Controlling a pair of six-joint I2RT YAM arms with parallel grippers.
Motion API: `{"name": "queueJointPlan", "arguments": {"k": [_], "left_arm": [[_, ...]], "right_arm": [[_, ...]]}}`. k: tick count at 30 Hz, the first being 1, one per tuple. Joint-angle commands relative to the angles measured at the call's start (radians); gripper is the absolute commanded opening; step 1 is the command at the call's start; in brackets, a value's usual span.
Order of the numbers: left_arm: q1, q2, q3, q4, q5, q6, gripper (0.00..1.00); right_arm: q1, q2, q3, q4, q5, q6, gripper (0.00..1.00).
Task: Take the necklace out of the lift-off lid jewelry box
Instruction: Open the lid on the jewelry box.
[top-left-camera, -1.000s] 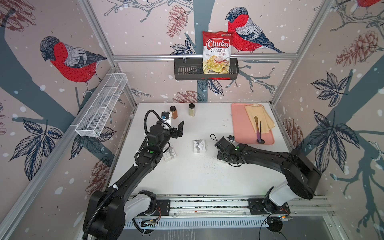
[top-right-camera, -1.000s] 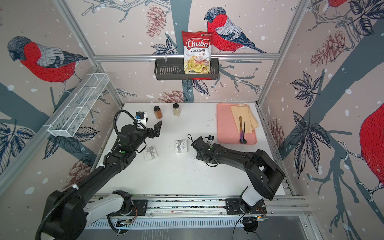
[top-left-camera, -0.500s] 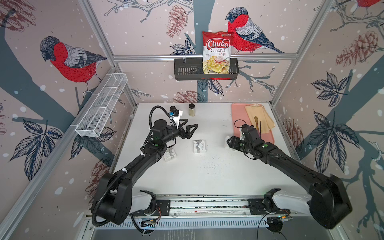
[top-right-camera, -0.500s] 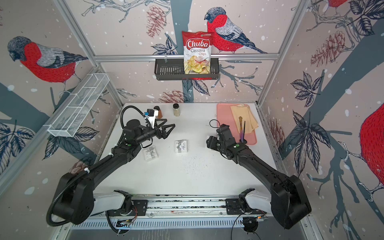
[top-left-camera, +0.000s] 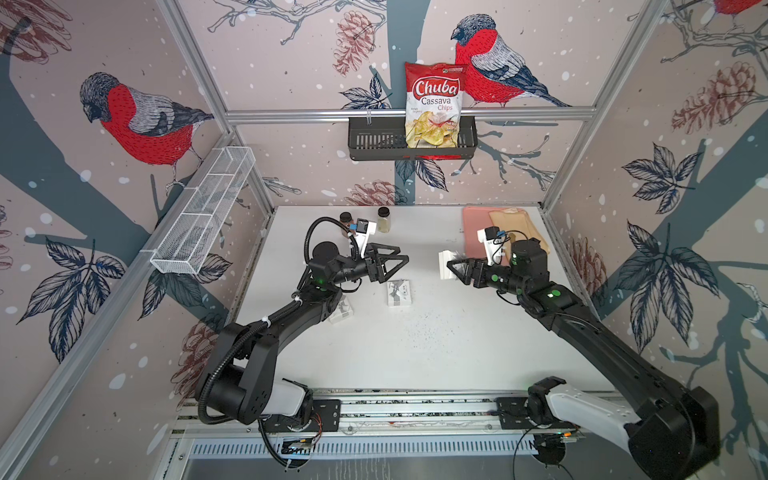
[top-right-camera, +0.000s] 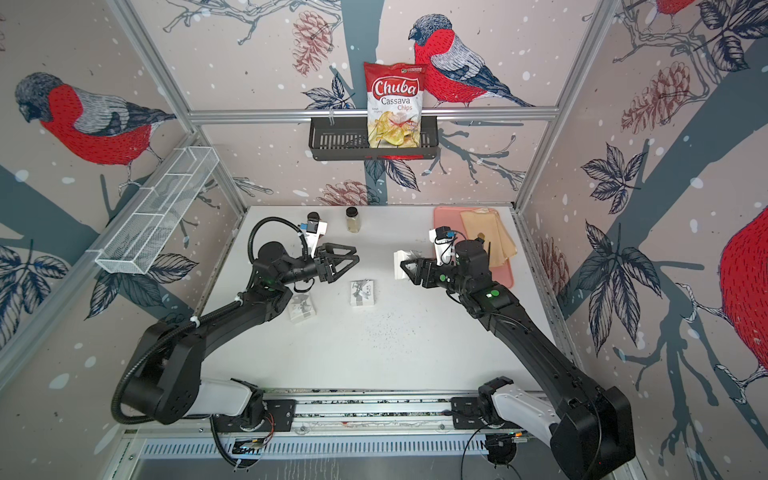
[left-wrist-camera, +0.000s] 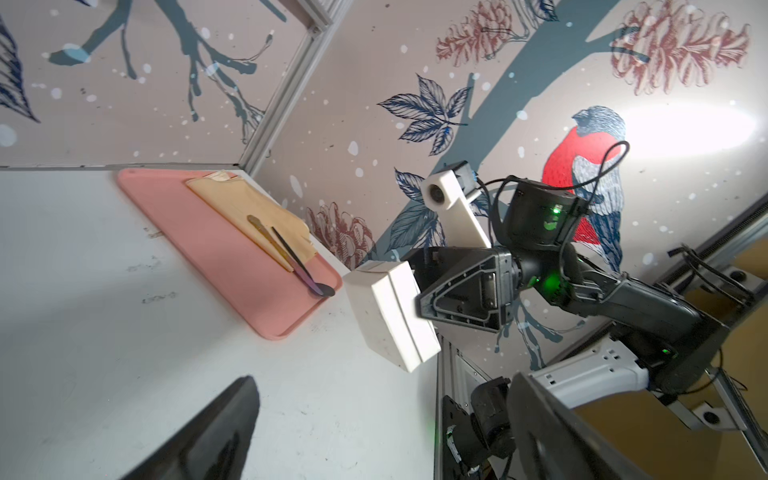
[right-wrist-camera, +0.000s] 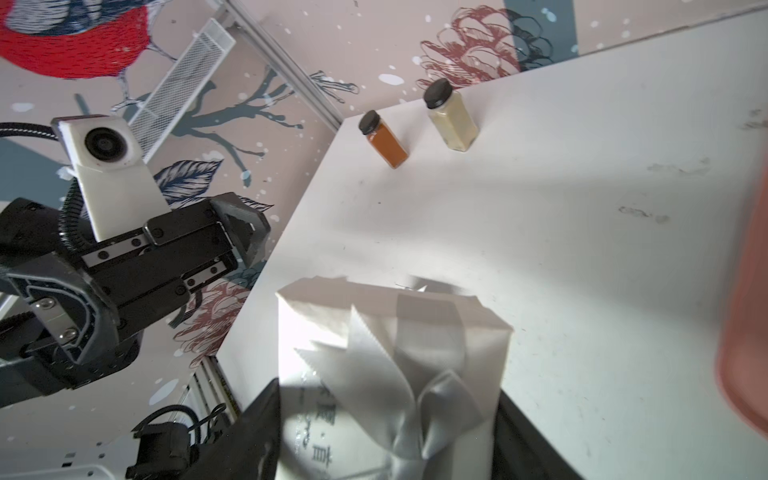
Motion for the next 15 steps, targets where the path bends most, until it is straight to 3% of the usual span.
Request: {"name": "queueJointPlan", "arguments": {"k": [1, 12, 15], "left_arm": [[-0.022, -0.019, 0.007, 0.015, 0.025, 0.006, 0.98], [-0.051, 0.025, -0.054, 0.274, 0.080, -0.195, 0.98], [-0.095, 0.024, -0.037, 0.277, 0.084, -0.169, 0.98]], "right_arm": [[0.000, -0.008, 0.010, 0.100, -0.133, -0.019, 0.70], [0.004, -0.010, -0.008, 0.261, -0.309, 0.018, 0.71], [0.016, -0.004, -0.010, 0.305, -0.357, 0.031, 0.71]]}}
